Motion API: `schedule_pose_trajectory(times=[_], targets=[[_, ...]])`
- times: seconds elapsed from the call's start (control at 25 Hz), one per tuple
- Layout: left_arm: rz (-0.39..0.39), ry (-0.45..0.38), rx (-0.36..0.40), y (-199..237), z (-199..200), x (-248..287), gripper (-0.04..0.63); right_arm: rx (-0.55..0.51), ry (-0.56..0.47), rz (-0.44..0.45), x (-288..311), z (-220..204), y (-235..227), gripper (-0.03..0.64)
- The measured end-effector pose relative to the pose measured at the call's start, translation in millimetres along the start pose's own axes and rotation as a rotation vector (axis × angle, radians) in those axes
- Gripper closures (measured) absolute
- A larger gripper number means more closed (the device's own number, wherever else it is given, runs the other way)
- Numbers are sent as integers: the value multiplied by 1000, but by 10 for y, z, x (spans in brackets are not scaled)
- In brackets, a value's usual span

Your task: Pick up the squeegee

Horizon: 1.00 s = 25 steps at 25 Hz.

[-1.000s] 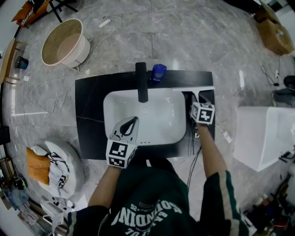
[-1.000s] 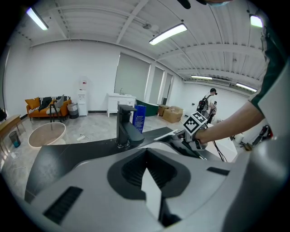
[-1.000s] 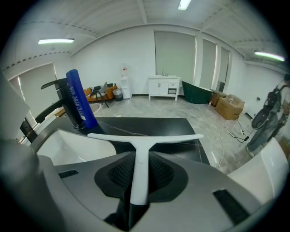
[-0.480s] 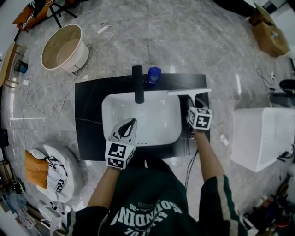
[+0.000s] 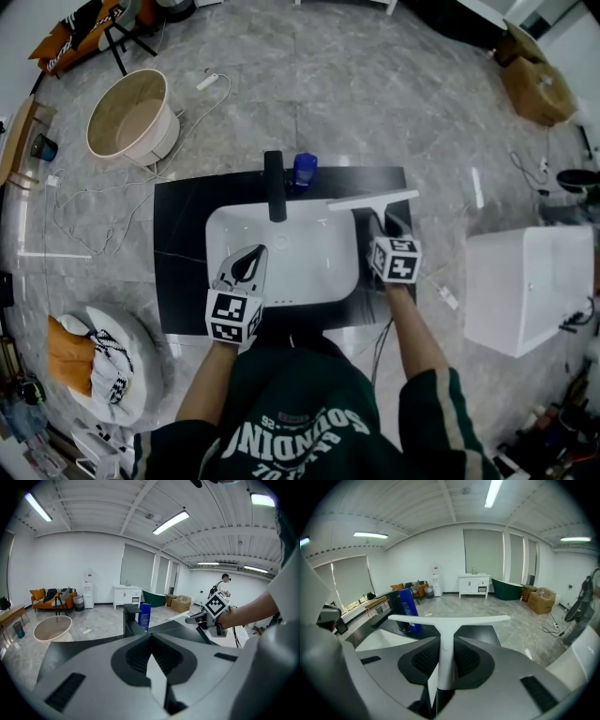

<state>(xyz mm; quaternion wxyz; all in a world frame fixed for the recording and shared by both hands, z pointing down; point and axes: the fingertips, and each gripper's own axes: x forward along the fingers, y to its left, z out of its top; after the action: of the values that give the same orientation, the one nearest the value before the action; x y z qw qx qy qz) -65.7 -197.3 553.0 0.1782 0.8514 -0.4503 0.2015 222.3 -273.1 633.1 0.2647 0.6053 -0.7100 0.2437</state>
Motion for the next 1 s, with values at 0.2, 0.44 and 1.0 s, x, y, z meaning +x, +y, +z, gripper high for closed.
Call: schedule_pose_trajectory(times=[0.2,0.44,1.0], targets=[[18,-18,9,53,74,-53,594,3,-60,41,-196,202,178,543],[38,-40,17,126,148,-130,594,24,-97,63,-454,339,361,543],[100,-109,30,429,451,-305,594,32,-210,146,-890,673,900,543]])
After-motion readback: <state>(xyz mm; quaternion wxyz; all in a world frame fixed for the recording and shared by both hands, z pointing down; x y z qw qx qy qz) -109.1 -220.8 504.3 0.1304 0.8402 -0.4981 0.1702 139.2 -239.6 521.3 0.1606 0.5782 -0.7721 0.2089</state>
